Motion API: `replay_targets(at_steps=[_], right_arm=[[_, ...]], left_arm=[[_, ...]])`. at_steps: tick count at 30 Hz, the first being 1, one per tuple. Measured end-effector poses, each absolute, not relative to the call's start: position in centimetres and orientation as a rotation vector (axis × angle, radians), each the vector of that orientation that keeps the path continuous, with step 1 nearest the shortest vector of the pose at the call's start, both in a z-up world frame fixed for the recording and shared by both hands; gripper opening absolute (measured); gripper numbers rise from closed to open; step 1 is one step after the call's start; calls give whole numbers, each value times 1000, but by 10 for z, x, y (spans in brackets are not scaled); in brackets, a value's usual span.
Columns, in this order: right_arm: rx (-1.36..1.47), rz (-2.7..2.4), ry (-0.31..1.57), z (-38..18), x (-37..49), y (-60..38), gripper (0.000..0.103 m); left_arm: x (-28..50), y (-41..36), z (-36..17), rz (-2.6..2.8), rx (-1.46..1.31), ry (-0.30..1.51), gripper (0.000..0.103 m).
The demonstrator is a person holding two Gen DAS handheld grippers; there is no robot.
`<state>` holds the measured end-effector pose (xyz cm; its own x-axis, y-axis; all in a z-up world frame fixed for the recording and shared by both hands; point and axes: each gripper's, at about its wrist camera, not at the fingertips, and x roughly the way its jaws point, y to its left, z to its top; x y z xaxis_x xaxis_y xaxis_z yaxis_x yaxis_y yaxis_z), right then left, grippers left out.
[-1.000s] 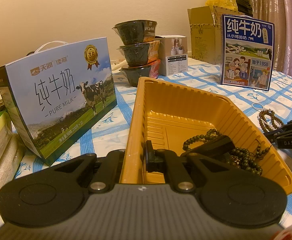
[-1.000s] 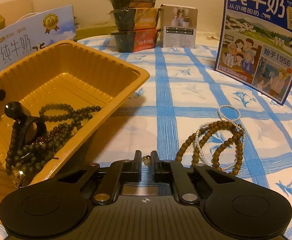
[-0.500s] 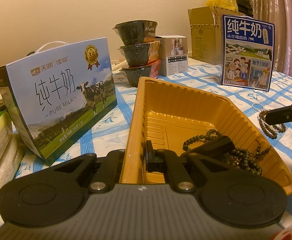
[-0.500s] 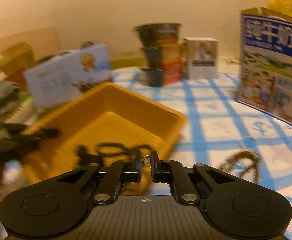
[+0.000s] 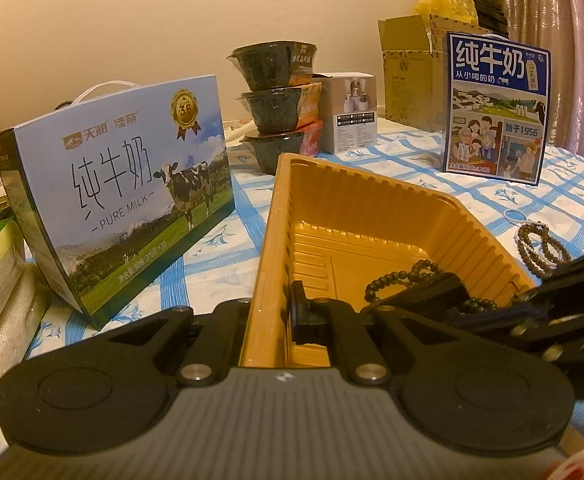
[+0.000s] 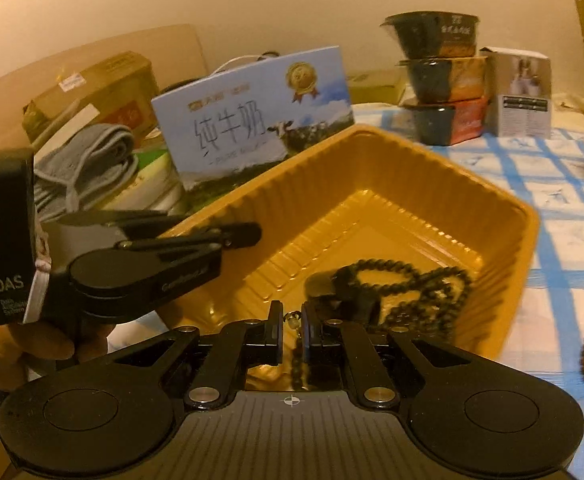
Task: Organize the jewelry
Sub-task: 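Carry the charm over the tray and open the right tool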
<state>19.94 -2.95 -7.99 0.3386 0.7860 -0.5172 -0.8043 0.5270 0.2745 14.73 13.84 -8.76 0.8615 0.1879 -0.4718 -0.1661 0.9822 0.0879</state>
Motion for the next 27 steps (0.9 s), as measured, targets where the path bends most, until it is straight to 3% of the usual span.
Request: replay_targets(at_steps=[4, 9, 27], right_arm=[[-6, 1027, 665, -81, 200, -29, 12], [42, 996, 637, -74, 201, -47, 36], [128, 745, 657, -73, 203, -138, 38]], left_arm=[[147, 138, -88, 186, 42, 500, 6], [147, 139, -88, 188, 39, 501, 6], [146, 138, -89, 189, 47, 502, 6]])
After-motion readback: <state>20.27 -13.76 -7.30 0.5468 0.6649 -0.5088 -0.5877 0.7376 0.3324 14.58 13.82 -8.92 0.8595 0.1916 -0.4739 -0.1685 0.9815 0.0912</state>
